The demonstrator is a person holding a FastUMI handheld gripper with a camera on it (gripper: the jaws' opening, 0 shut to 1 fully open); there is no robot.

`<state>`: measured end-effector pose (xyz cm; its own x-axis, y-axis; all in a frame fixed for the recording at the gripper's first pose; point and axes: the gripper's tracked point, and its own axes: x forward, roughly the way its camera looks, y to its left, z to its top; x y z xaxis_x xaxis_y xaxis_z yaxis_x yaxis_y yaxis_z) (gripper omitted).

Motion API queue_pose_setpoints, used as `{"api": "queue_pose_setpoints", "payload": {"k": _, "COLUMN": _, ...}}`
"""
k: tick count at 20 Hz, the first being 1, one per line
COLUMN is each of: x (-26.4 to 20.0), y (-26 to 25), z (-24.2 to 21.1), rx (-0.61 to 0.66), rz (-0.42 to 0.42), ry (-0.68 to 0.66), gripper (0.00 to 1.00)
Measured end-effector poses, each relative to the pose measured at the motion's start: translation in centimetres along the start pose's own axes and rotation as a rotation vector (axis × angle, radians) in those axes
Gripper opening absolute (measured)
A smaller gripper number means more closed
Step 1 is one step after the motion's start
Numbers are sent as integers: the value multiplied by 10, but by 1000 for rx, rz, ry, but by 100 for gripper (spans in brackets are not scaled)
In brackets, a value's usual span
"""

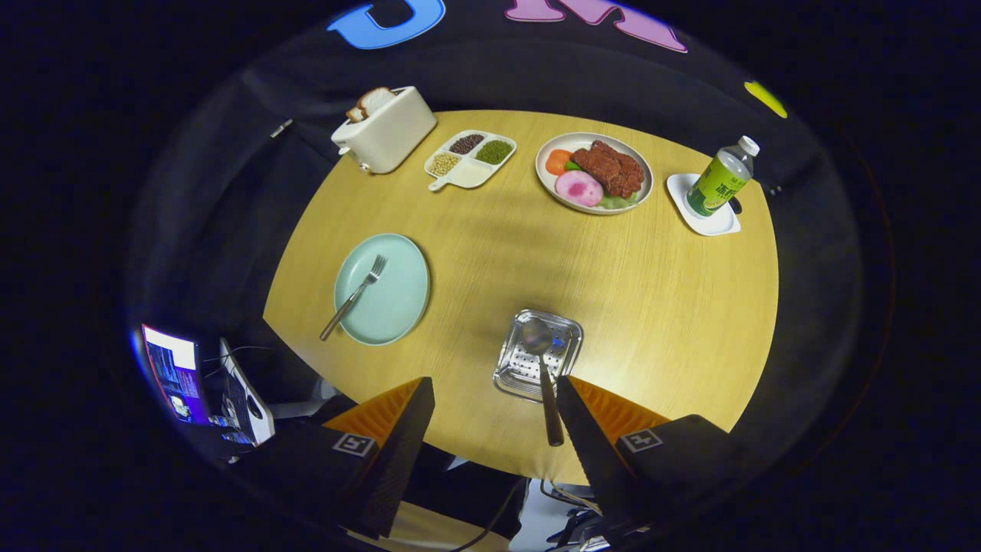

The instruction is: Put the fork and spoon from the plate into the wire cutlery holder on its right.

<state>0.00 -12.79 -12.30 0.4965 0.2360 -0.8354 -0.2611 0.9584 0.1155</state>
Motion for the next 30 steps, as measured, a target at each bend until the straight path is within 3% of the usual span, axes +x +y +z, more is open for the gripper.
{"api": "queue_pose_setpoints", "payload": {"k": 6, "x": -16, "y": 63, "z": 20, "rx": 33, "rz": 56, "ry": -152, "gripper": 99}}
{"api": "queue_pose_setpoints", "payload": {"k": 13, "x": 22, "y": 139, "z": 40, "rx": 31, "rz": 58, "ry": -239, "gripper": 99}}
{"api": "queue_pose_setpoints", "payload": {"k": 20, "x": 104, "y": 204, "z": 22, "rx": 60, "rz": 55, "ry": -145, "gripper": 99}}
{"api": "queue_pose_setpoints", "payload": {"k": 27, "x": 184, "y": 215, "z": 17, "rx": 156, "rz": -29, "ry": -56, "gripper": 99}}
{"api": "queue_pose_setpoints", "payload": {"k": 30, "x": 206, "y": 229, "z": 25, "rx": 183, "rz": -26, "ry": -41, "gripper": 99}}
